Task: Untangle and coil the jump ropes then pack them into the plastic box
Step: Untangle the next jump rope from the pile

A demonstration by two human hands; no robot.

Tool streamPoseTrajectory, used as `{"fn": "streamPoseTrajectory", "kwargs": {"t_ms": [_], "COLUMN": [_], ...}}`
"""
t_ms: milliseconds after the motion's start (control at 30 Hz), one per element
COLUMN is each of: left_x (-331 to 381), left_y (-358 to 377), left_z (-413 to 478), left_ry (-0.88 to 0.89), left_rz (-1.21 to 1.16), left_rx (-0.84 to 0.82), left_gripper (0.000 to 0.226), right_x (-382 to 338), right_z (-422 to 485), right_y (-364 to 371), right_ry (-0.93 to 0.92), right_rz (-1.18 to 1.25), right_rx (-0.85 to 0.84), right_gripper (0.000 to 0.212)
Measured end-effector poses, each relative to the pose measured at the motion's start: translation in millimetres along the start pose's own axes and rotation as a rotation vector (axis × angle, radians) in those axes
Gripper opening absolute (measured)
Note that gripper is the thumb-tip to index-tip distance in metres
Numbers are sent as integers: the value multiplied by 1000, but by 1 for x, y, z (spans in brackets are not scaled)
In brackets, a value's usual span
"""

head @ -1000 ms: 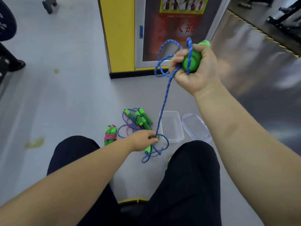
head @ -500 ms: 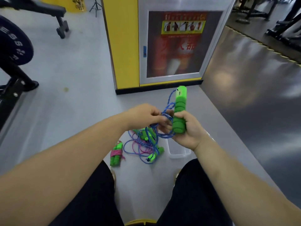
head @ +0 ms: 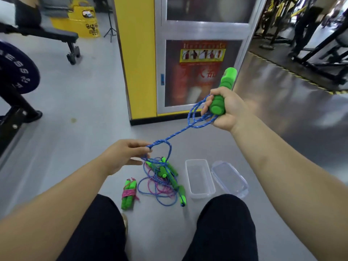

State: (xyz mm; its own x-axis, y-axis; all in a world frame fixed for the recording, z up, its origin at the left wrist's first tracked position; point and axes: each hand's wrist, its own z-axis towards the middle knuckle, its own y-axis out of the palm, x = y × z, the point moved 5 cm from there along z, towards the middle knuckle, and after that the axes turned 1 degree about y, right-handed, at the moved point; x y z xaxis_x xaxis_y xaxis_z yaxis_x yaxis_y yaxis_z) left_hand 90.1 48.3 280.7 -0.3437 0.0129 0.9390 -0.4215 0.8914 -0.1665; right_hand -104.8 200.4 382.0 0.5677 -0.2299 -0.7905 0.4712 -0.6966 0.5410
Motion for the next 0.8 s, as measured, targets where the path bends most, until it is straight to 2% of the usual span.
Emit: {"fn": "streamPoseTrajectory", "kwargs": {"t_ms": [67, 167, 200, 267, 333, 400, 467, 533, 600, 700, 733, 800], "left_x": [1, 5, 4, 0, 0, -1, -14, -37, -58, -61, -57, -49], "left_y": [-7, -6, -3, 9, 28, 53, 80, 102, 115, 115, 114, 117], "left_z": [-2, -1, 1, 6, 12, 18, 23, 26, 34, 42, 44, 49], "left_ry": [44, 124, 118, 82, 67, 53, 11, -46, -46, -8, 27, 35], "left_rz": [113, 461, 530, 470, 318, 288, 360, 479, 537, 336, 285, 225], "left_rx": [84, 133, 96, 0, -96, -224, -393, -464, -351, -91, -58, -91], "left_gripper": [8, 5, 11, 23, 50, 74, 77, 68, 62, 79, 74, 35], "right_x": [-7, -18, -22, -25, -24, -21, -16, -11, -6, 3, 6, 9], "right_z": [0, 0, 0, 2, 2, -1, -6, -10, -13, -14, -14, -11], "right_y": [5, 13, 17, 24, 32, 41, 48, 49, 44, 34, 32, 26], "right_ry": [0, 7, 13, 38, 55, 60, 70, 79, 84, 91, 95, 98], "right_rz": [-15, 15, 38, 139, 253, 313, 361, 404, 440, 458, 462, 481], "right_rx": [13, 38, 46, 67, 79, 67, 63, 70, 100, 141, 142, 137], "right_gripper": [29, 28, 26, 20, 17, 16, 16, 18, 17, 17, 16, 17]}}
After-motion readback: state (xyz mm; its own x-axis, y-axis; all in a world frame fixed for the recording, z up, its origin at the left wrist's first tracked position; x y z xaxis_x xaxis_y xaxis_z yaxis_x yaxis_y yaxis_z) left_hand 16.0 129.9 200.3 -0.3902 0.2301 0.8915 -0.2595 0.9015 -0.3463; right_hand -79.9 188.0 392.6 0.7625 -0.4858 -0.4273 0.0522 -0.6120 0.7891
